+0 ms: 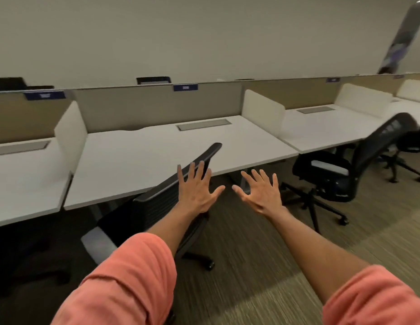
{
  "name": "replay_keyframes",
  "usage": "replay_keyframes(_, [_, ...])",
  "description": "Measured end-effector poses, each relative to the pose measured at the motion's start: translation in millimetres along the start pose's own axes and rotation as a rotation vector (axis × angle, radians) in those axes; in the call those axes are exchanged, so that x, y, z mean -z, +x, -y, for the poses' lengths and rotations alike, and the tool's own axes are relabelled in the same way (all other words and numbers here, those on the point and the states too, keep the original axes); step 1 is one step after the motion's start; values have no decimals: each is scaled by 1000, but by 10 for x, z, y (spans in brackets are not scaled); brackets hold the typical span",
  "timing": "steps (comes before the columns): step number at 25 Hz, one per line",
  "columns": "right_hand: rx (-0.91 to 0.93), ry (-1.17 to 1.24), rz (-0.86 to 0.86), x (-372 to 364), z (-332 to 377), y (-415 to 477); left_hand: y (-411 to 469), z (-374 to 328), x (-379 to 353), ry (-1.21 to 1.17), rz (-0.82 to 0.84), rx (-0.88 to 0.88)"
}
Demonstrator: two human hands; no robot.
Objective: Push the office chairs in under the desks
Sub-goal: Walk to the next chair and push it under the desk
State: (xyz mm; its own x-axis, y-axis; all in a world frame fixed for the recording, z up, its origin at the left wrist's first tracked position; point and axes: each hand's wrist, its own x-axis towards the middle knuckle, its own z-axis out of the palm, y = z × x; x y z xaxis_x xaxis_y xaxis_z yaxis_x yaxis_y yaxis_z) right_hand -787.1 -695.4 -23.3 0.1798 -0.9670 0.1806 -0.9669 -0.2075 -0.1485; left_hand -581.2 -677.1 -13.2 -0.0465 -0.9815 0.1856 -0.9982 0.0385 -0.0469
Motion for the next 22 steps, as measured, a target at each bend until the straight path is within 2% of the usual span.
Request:
replay_keyframes(7, [237,71,16,-204,624,1048,394,641,-96,-44,14,222])
replay_keyframes(16, [544,91,145,-484,989,1802,559,625,-368,-214,95,507])
replay_keyframes(22, [781,10,248,-687,922,2194,681,581,-427,-210,127,727])
